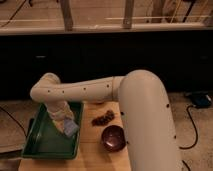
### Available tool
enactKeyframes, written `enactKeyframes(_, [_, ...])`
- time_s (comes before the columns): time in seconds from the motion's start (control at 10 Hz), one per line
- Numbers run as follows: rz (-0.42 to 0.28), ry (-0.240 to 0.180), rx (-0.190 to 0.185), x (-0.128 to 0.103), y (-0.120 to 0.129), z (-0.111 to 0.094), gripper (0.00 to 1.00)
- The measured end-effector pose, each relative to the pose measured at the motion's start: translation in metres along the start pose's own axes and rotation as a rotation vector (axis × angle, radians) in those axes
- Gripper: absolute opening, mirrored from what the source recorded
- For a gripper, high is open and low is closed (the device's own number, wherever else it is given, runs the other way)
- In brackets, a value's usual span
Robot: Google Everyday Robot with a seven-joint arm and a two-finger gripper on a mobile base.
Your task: Place sponge in tray
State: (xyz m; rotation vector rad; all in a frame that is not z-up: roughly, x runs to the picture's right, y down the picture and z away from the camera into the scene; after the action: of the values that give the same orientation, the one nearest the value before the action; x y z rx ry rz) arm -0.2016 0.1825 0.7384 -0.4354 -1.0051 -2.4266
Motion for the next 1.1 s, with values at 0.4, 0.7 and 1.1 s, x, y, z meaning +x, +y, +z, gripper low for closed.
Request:
enactKeyframes(0.4, [-0.013, -0.003, 0.006, 0.0027, -0.001, 0.001, 0.8])
enactKeyframes(0.7, [-0.028, -0.002, 0.005, 0.0037, -0.0024, 0.0016, 0.8])
enactKeyframes(1.1, [-0.035, 0.004, 0.006, 0.0052, -0.0037, 0.0019, 0.8])
